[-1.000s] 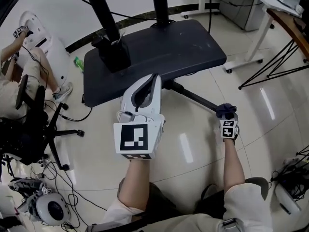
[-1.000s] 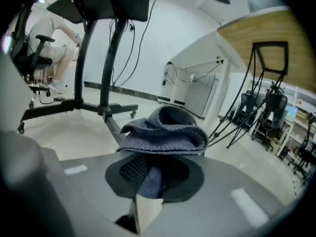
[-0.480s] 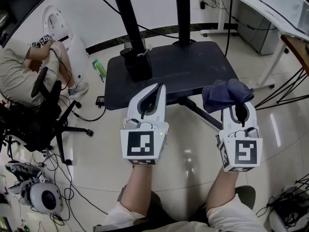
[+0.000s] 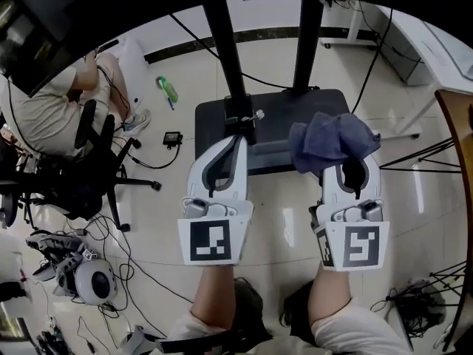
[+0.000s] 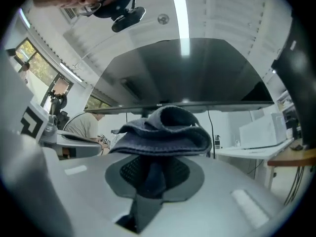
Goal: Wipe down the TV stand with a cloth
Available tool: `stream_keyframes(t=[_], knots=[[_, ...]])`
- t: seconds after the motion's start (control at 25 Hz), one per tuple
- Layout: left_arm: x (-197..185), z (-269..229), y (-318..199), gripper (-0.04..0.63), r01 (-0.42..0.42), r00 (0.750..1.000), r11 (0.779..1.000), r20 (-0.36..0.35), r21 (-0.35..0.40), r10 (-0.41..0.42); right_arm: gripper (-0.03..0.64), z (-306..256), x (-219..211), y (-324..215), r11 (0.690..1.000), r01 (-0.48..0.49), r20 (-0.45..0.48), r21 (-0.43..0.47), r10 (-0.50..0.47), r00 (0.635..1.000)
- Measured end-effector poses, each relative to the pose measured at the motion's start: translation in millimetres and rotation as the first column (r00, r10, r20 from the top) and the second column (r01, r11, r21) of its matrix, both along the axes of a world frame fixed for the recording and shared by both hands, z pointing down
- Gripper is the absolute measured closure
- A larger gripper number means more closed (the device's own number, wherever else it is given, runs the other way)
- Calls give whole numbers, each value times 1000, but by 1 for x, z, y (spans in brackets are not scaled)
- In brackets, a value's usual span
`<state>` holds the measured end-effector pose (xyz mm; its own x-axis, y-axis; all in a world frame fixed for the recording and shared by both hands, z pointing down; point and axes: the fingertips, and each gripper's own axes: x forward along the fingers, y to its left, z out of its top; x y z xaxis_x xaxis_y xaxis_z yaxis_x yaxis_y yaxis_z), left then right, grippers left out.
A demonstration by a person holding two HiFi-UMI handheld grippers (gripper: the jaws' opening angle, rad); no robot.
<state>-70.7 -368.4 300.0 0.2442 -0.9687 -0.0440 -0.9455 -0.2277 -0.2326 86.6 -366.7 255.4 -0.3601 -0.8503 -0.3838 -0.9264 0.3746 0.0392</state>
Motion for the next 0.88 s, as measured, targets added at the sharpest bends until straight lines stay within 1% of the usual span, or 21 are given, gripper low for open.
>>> stream_keyframes(t=[0.08,0.16,0.24,0.32,0.4,0.48,0.52,0.56,0.6,0.64,0.68,0.72,0.76,0.88], knots=[[-11,-95,18,479,50,998,999,26,-1,-50,557,-88,1,12,1000,-1,-8,-17,1,1000],[-28,-195,38,479,83,996,997,23,-3,-83,557,-184,-4,29,1000,-7,-2,-20,7,1000],[-56,-280,63,479,81,997,997,-7,-10,-81,557,-262,-25,52,999,-24,-10,-36,23,1000],[-81,-360,92,479,81,997,997,-16,-14,-82,556,-334,-43,79,997,-35,-14,-63,34,999],[-94,-444,124,479,97,995,995,-16,-20,-98,555,-414,-46,111,996,-49,-22,-76,48,999],[-102,-528,154,479,98,994,995,-37,-18,-98,555,-492,-44,143,994,-69,-53,-85,64,997],[-106,-568,168,479,90,995,996,-46,3,-90,555,-523,-44,157,992,-75,-74,-106,67,995],[-109,-608,181,479,79,996,995,-48,54,-76,555,-550,-46,170,989,-74,-84,-126,63,994],[-111,-645,195,479,64,997,990,-44,127,-59,555,-576,-48,184,991,-63,-70,-122,54,996],[-111,-677,210,479,48,998,981,-38,190,-42,555,-600,-49,198,994,-47,-43,-102,43,998],[-110,-699,228,479,34,999,973,-36,226,-27,555,-620,-49,215,996,-35,-24,-83,33,999],[-109,-712,247,479,25,999,971,-40,238,-16,555,-633,-46,233,997,-32,-17,-75,31,999],[-108,-717,267,479,23,999,972,-50,233,-12,555,-641,-42,253,997,-34,-18,-75,32,999],[-103,-717,331,479,48,997,977,-72,207,-34,555,-654,-24,314,997,-18,-23,-75,17,1000]])
